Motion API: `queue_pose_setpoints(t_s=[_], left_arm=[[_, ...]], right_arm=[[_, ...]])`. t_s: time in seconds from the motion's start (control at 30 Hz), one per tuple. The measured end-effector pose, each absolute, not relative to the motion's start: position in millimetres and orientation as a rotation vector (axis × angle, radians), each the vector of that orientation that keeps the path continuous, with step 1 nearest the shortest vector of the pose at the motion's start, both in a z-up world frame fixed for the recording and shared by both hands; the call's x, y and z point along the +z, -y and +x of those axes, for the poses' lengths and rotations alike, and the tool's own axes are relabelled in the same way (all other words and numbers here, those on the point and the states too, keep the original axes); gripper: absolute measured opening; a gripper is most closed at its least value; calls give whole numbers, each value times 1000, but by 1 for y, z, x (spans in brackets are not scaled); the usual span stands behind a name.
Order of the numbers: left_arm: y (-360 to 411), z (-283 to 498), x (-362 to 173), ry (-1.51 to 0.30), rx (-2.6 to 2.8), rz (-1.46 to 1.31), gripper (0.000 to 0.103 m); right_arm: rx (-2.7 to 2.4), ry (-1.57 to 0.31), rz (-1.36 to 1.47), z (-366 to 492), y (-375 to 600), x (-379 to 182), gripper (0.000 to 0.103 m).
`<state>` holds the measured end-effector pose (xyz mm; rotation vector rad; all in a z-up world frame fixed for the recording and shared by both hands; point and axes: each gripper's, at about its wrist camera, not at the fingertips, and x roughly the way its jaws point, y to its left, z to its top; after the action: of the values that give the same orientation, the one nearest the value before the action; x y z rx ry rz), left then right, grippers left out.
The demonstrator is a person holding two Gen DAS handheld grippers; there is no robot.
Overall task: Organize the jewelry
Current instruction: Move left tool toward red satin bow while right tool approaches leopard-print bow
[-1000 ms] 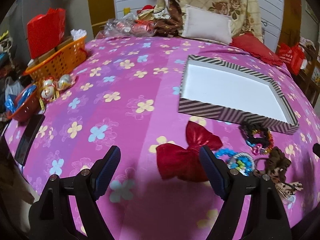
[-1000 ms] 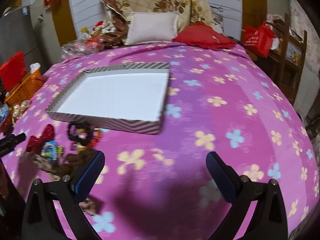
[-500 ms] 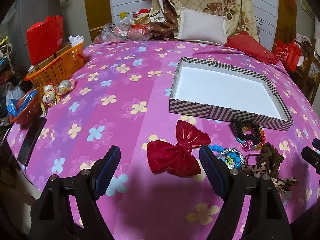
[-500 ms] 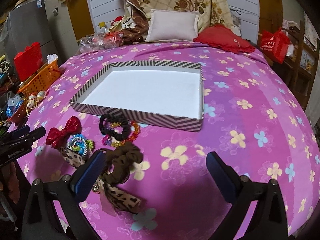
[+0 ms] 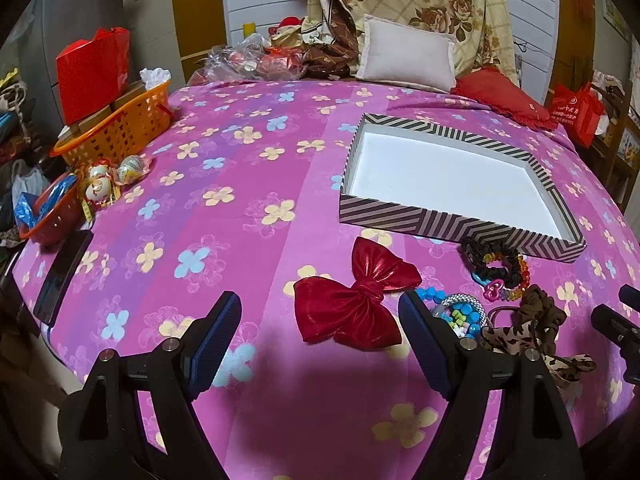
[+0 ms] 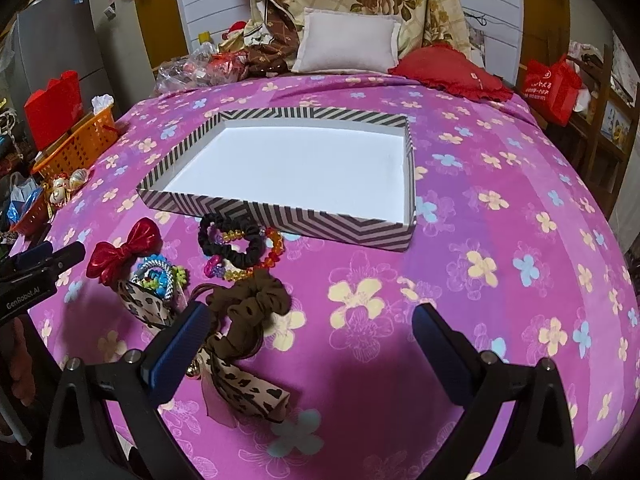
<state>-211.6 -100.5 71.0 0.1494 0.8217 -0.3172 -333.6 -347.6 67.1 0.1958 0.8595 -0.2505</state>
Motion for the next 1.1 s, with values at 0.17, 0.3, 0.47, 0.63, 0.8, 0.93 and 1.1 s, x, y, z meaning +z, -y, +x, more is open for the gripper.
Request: queue_pose_setpoints(t_s=[0.17,0.3,0.47,0.63,0.8,0.93,1.1], left_arm=[[101,-212,70,-831,-328,147,58],[101,-212,67,-836,-333,146,58],[101,-212,66,-839,-337,143,58],[100,-210,64,-852,-341,135,58],[98,-209,62,-858,-342,131,58],[98,-209,61,-863,-340,132,58],[92,-205,57,-889,-336,108,58]], right_arm=[[-252,-863,189,-333,346,66,102],[-252,-864,187,-333,346,66,103],[-253,-869,181,-332,344,64,102],[-251,-874,180,-332,343,63,103],[-254,-884,179,-332,344,61,103],[-257,-897,180,-331,344,58,103],[-260,-905,191,-331,347,58,103]])
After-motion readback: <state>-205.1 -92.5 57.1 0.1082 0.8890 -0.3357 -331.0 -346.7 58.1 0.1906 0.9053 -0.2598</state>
